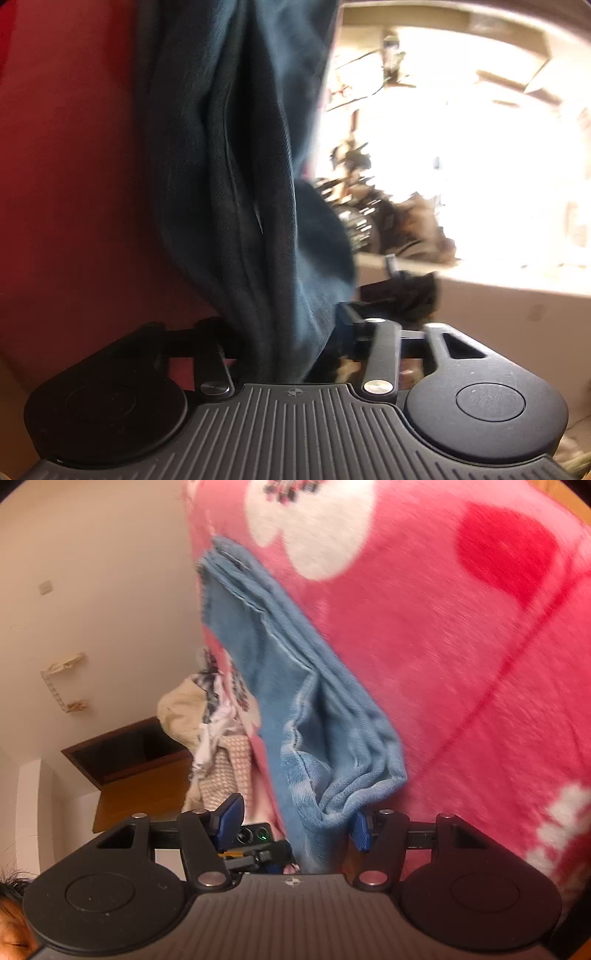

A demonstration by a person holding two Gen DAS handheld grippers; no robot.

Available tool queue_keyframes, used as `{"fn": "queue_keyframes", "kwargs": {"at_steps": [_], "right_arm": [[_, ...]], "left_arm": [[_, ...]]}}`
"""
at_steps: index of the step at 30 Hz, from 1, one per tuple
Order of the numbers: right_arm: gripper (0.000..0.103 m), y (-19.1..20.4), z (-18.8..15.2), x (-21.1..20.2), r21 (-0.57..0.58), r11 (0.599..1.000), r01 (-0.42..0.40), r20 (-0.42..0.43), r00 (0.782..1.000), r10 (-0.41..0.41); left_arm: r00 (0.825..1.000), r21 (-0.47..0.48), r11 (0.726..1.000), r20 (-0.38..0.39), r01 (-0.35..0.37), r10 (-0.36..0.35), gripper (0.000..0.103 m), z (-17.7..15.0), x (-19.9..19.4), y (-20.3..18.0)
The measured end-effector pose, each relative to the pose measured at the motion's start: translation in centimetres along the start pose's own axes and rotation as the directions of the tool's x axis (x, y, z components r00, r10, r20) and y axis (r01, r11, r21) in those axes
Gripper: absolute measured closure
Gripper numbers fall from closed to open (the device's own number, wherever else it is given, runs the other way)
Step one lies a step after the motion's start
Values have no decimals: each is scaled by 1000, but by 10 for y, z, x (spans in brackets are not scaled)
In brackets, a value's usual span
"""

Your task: Fold clothes

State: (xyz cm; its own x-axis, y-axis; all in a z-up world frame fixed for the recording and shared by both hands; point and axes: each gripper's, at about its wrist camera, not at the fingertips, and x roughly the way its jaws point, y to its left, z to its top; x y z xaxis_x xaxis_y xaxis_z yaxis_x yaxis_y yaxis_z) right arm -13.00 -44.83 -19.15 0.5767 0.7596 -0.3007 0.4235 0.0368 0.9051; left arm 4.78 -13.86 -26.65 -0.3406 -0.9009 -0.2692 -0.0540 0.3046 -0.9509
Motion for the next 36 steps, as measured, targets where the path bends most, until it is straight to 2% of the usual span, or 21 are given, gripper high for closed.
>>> {"fn": "queue_keyframes", "kwargs": {"at_steps": [2, 3, 6, 12, 16, 19, 22, 27, 29, 30, 31, 32, 34, 36], "right_arm": [[41, -2, 0, -3, 13, 1000, -1, 17, 1000, 1], [41, -3, 0, -4, 20, 1000, -2, 25, 1000, 1], [41, -7, -1, -9, 39, 999, -4, 50, 999, 2], [40, -17, -2, -18, 93, 996, -17, 97, 995, 8], [39, -28, 1, -18, 140, 990, -35, 107, 994, 20], [39, -34, 9, -10, 169, 984, -50, 82, 996, 36], [39, -37, 17, -1, 186, 981, -48, 49, 998, 40], [39, -20, 22, 17, 55, 998, 33, -1, 999, -33], [44, -12, 24, 24, -1, 998, 64, -18, 998, -64], [50, -9, 22, 26, -31, 996, 79, -20, 997, -79], [62, -6, 19, 27, -55, 994, 99, -22, 995, -100], [67, -4, 16, 28, -79, 990, 119, -22, 992, -122], [84, -2, 8, 29, -116, 982, 149, -21, 988, -153], [91, 5, 0, 29, -171, 969, 176, -9, 984, -180]], "left_arm": [[995, -29, 996, 62, 84, -82, 85, 3, -2, -5], [992, -21, 995, 84, 98, -96, 86, 5, -2, -9], [990, 2, 995, 101, 96, -96, 86, 8, 5, -19], [987, -9, 993, 113, 114, -112, 87, 9, 18, -16], [988, -10, 993, 102, 114, -113, 87, 14, 2, -3], [990, 4, 994, 92, 110, -110, 87, 13, 0, -1], [994, 25, 996, 61, 89, -91, 87, -3, -23, 3], [999, 35, 999, 22, 26, -27, 86, -1, -27, 23], [1000, 33, 999, 19, 0, -1, 86, 1, -28, 29], [1000, 31, 999, 20, -10, 9, 86, 2, -27, 32], [1000, 34, 999, 21, -20, 19, 86, 3, -26, 32], [999, 46, 998, 21, -30, 29, 86, 3, -25, 30], [998, 92, 994, 19, -66, 65, 86, 1, -24, 24], [993, 153, 981, 5, -116, 116, 87, -3, -24, 13]]}}
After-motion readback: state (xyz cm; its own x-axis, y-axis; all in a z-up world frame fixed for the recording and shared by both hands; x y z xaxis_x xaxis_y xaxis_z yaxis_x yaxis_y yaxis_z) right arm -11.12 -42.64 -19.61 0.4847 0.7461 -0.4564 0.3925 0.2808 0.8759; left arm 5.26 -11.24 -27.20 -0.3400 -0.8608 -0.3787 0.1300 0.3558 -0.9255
